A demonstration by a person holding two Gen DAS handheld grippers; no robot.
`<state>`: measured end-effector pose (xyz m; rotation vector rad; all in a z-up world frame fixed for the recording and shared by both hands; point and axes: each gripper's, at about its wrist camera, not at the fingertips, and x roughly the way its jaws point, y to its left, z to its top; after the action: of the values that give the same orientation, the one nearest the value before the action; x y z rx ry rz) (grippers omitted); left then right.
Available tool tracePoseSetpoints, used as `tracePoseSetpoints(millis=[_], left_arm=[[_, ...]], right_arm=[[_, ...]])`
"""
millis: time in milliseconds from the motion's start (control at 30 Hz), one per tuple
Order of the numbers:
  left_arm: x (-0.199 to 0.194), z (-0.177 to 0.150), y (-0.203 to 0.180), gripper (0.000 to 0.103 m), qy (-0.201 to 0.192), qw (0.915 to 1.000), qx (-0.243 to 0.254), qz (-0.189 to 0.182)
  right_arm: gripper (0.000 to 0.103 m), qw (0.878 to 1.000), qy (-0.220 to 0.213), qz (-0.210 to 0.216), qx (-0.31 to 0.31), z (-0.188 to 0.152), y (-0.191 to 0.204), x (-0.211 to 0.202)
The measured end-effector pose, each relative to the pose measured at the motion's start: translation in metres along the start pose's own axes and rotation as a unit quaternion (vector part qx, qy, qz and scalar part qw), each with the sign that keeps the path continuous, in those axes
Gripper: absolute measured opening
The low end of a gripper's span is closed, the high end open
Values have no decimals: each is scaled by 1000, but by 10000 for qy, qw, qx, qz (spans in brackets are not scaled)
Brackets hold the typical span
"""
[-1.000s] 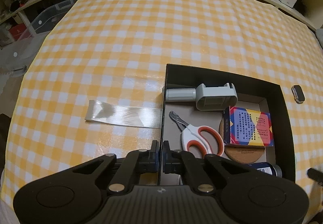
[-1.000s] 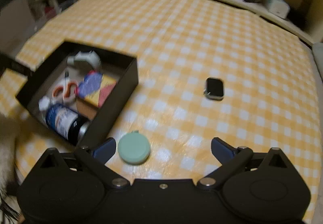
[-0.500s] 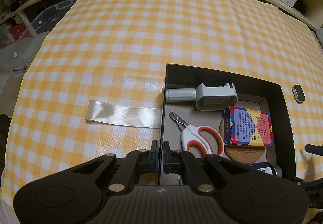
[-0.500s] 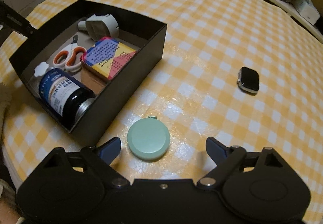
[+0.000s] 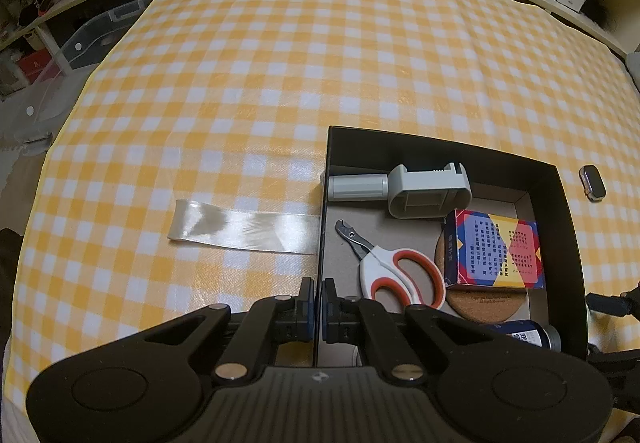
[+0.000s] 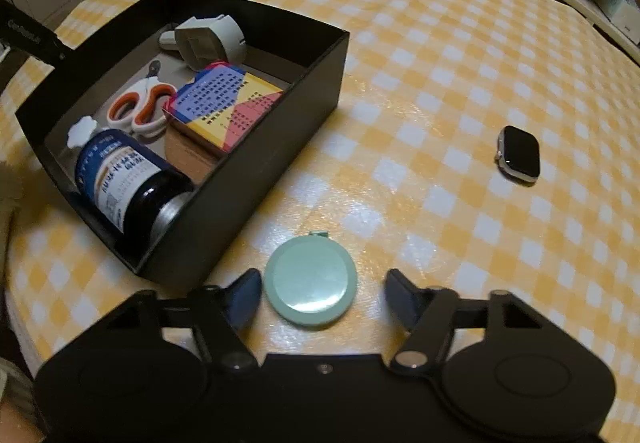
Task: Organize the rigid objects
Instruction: 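Move the right tool to the mint-green round case and grasp it, then carry the green case with the right tool into the black box and release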
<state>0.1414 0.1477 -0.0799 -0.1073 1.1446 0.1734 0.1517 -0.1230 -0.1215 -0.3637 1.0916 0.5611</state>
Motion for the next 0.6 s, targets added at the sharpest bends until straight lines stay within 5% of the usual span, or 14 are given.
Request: tracePoseSetpoints(millis=[100, 600], left_arm=[[0, 0, -2, 2, 1, 10000, -1, -1], [-1, 0, -3, 2, 1, 10000, 0, -1]], right_arm=[[50, 10000, 24, 27, 9, 0, 0, -1], [50, 9999, 98, -122, 47, 0, 0, -5]])
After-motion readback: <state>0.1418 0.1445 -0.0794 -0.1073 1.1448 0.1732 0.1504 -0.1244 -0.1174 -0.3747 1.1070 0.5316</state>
